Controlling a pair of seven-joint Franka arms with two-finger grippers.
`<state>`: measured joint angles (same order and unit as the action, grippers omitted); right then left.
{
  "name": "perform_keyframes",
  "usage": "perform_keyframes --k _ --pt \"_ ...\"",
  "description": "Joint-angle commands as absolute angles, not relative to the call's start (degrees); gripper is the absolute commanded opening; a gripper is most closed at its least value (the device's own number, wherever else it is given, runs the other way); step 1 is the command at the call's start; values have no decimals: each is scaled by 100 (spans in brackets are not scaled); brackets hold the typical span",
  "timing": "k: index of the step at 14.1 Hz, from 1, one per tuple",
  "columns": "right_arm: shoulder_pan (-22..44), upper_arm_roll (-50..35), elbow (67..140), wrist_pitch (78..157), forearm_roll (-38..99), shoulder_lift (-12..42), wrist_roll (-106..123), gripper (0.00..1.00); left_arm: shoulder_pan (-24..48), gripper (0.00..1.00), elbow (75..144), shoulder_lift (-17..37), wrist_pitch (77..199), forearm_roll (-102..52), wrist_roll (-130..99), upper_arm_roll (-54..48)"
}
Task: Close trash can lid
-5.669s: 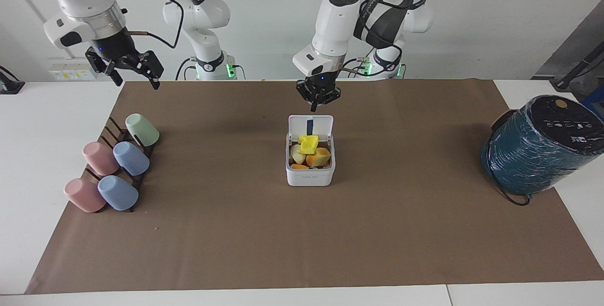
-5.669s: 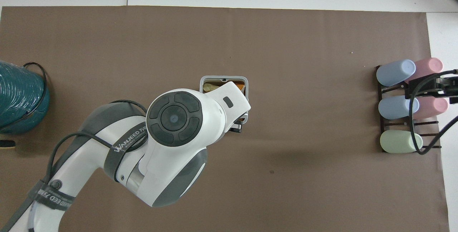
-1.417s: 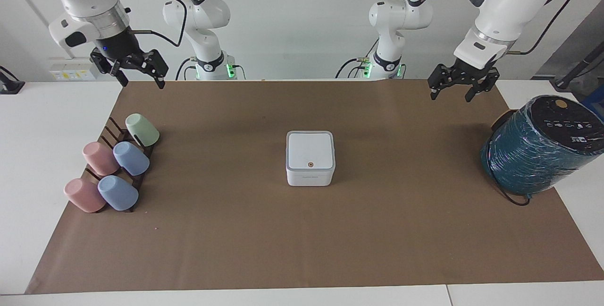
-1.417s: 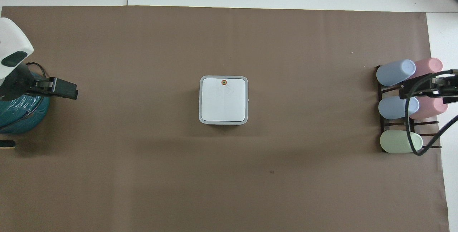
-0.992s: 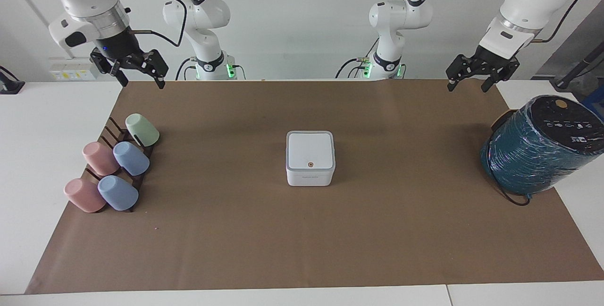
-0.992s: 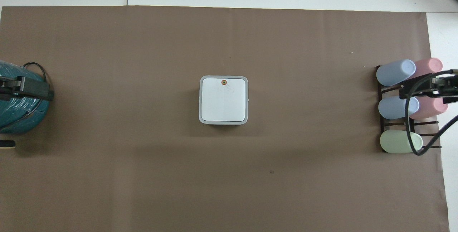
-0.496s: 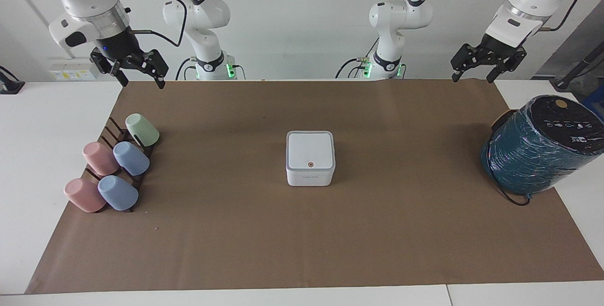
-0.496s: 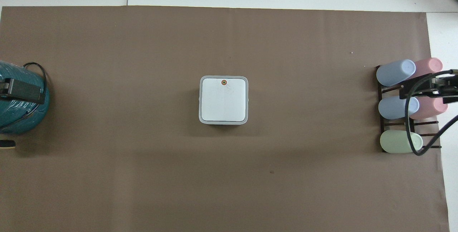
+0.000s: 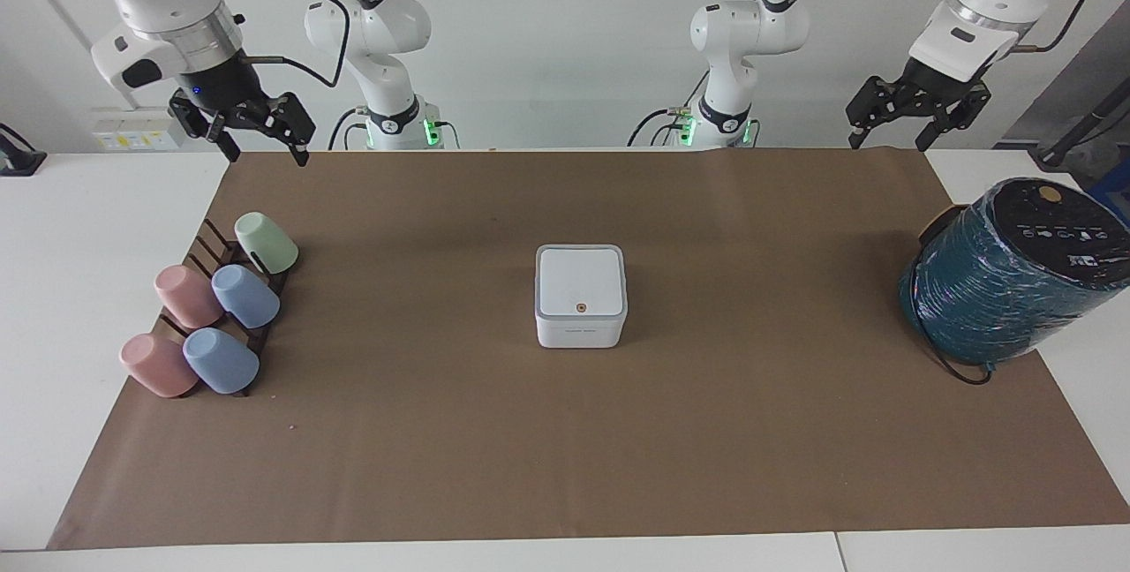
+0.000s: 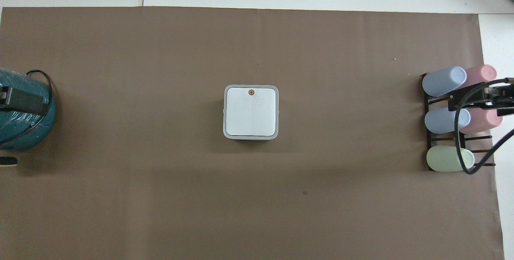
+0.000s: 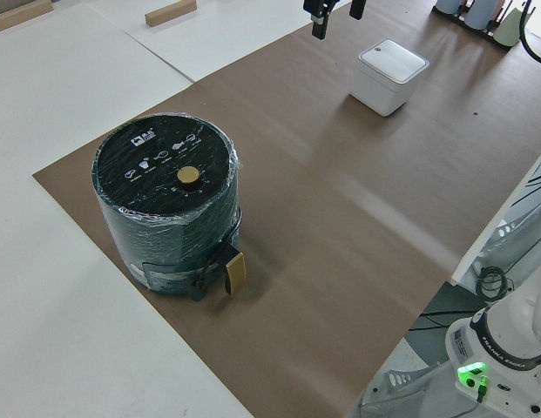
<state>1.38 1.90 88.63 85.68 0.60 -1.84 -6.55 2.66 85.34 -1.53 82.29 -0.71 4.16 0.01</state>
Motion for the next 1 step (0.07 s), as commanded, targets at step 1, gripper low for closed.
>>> perform_keyframes --k 1 --pt "123 176 9062 8692 141 -343 -589 100 290 100 8402 -132 8086 53 475 9"
